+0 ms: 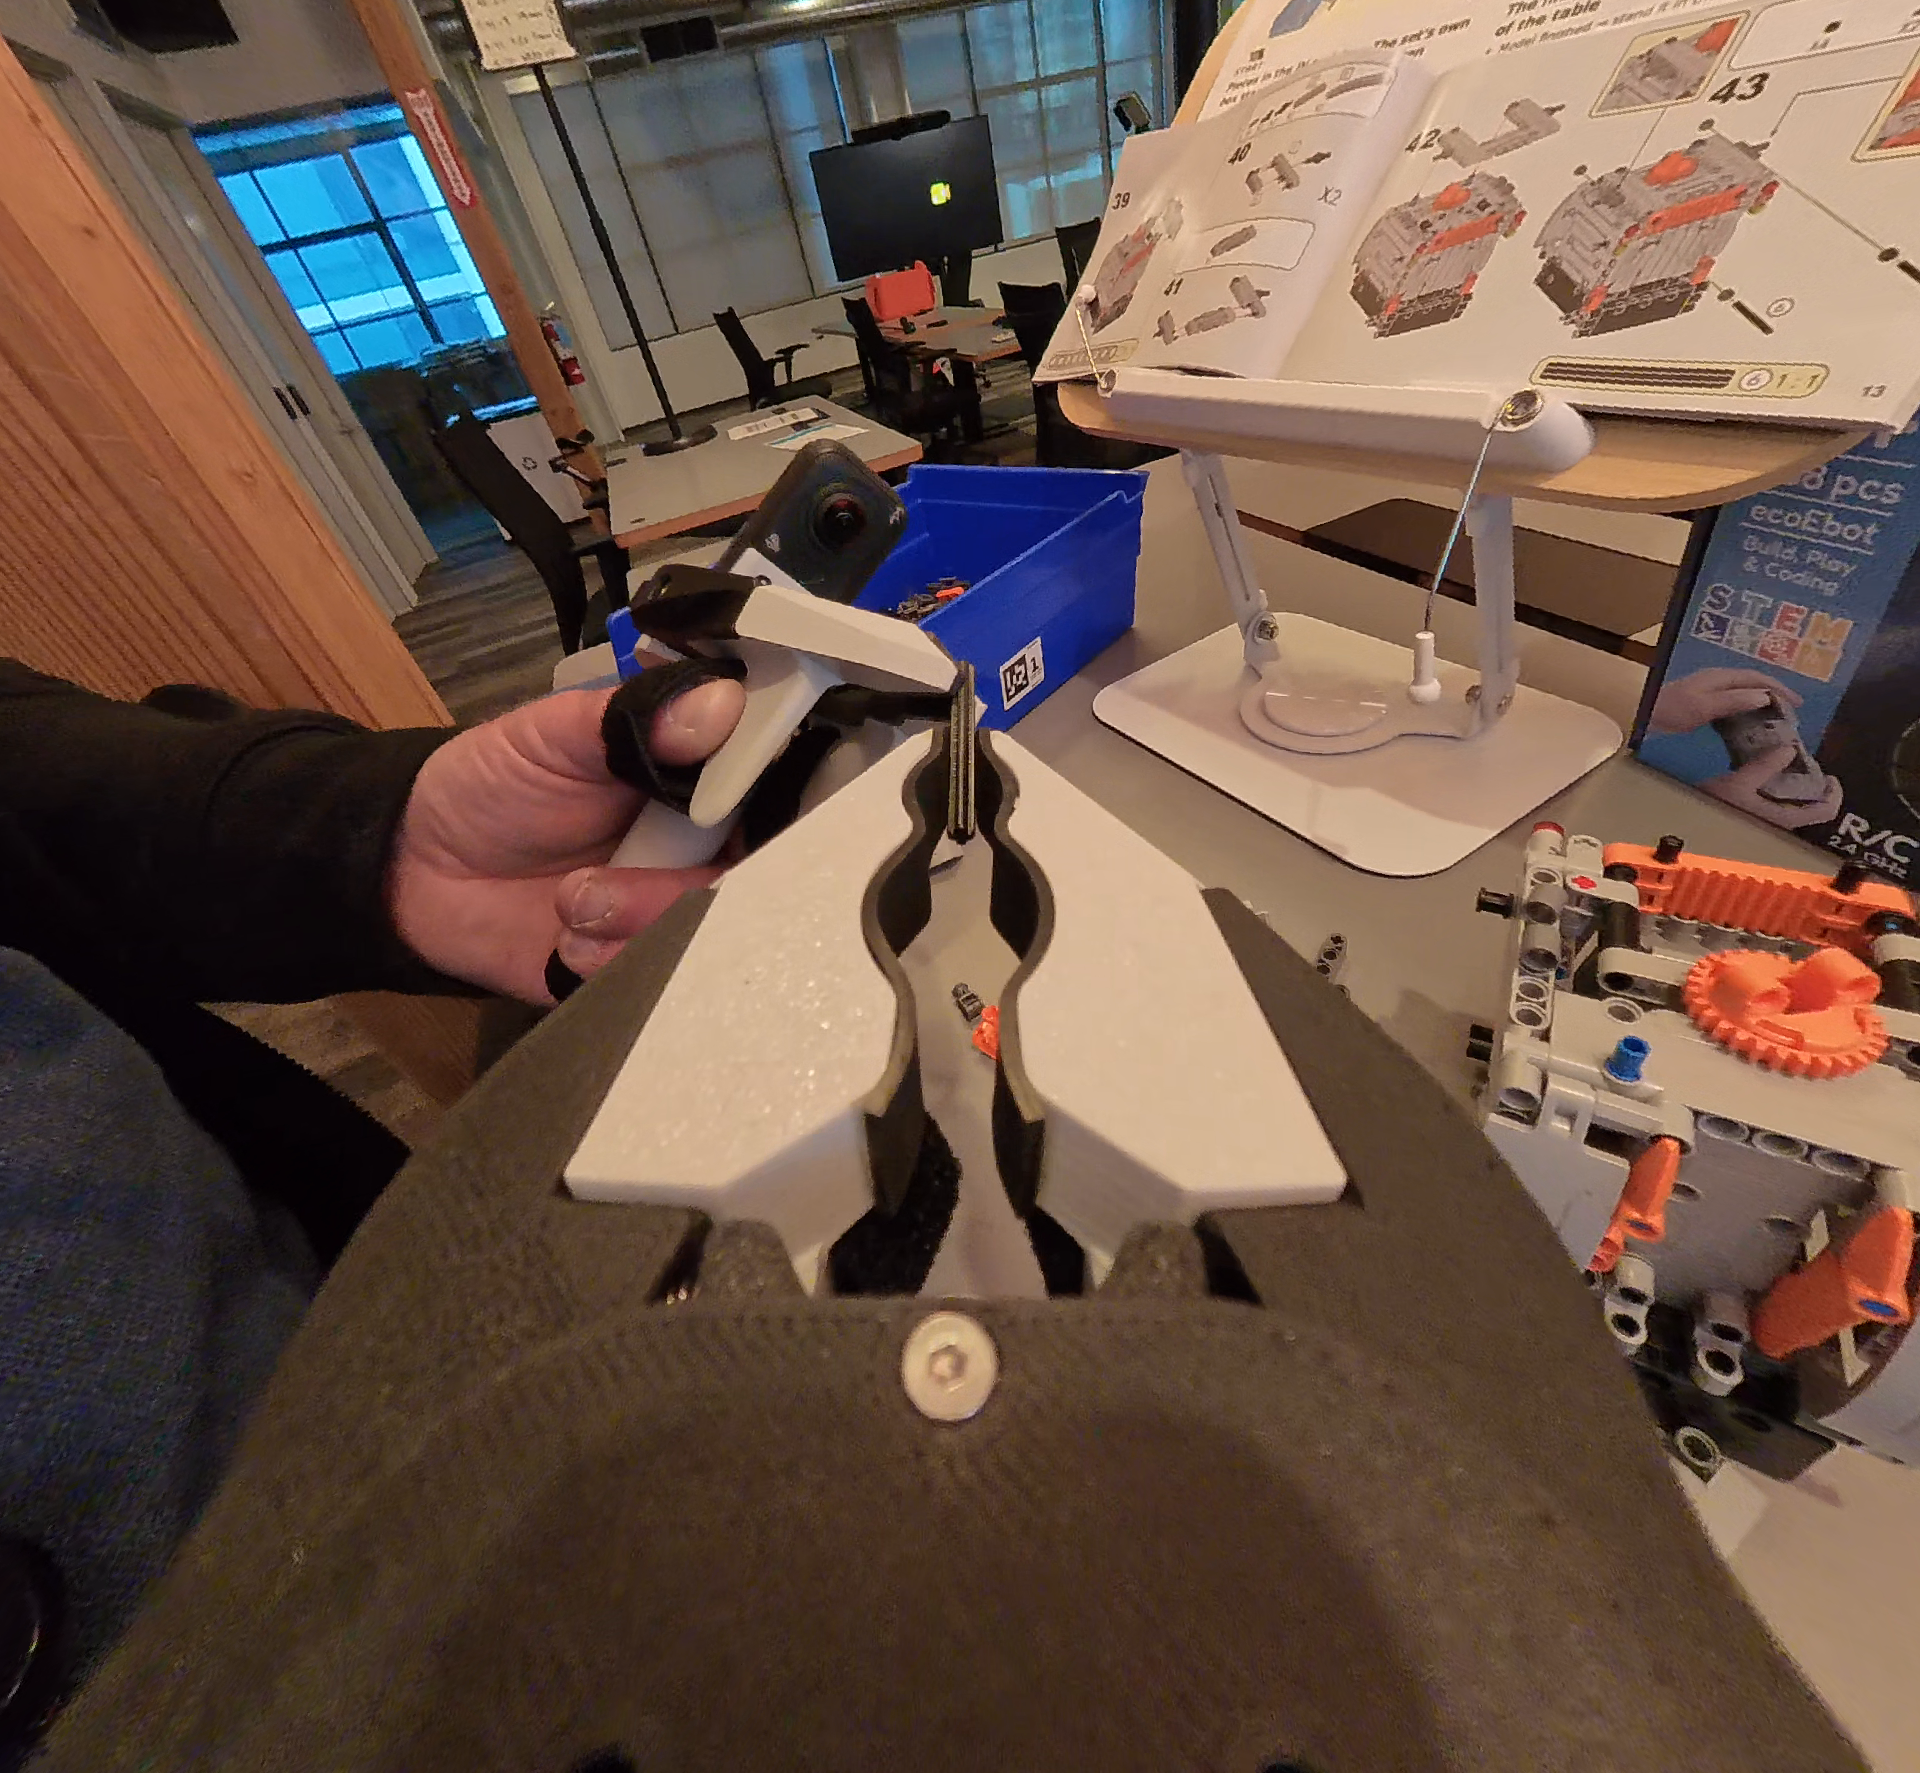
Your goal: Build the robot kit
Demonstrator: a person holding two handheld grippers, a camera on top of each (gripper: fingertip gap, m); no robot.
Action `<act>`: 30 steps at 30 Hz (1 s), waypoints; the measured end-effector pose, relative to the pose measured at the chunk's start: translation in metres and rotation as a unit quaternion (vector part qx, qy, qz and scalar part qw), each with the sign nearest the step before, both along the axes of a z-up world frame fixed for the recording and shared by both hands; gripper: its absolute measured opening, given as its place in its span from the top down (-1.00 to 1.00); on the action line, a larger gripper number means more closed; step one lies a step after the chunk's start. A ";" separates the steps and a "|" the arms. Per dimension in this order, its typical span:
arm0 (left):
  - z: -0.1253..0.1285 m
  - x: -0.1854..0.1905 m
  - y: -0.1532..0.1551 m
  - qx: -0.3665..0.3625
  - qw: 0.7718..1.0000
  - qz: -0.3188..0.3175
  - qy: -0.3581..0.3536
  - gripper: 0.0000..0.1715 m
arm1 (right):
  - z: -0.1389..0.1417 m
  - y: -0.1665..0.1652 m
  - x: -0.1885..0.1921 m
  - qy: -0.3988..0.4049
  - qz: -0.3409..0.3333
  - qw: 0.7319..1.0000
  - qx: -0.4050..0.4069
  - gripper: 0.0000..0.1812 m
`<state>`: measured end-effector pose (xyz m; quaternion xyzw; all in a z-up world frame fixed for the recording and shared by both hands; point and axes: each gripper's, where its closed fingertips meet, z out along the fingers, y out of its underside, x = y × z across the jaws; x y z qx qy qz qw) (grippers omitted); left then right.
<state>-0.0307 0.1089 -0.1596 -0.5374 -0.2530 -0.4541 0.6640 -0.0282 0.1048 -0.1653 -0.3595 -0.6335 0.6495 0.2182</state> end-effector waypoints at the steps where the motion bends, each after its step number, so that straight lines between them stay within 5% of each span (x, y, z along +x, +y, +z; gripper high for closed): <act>1: 0.000 0.000 -0.001 -0.001 1.000 -0.001 0.000 0.99 | -0.001 -0.001 0.000 -0.002 0.002 1.000 0.004 0.98; 4: -0.004 0.002 -0.002 -0.021 1.000 -0.006 0.019 0.91 | -0.002 -0.002 0.000 -0.004 0.007 1.000 0.020 0.98; 10: -0.018 0.013 -0.031 -0.132 0.977 0.012 0.167 0.72 | -0.013 -0.001 0.010 -0.016 0.023 0.998 0.056 0.98; 14: -0.044 0.006 -0.064 -0.237 0.935 0.037 0.263 0.73 | -0.028 0.000 0.019 -0.033 0.038 0.997 0.060 0.98; 25: -0.109 -0.010 -0.124 -0.432 0.813 0.063 0.385 0.84 | -0.055 0.004 0.023 -0.060 0.048 0.993 0.091 0.98; 30: -0.123 -0.014 -0.136 -0.462 0.794 0.080 0.387 0.84 | -0.069 0.000 0.026 -0.076 0.059 0.990 0.104 0.98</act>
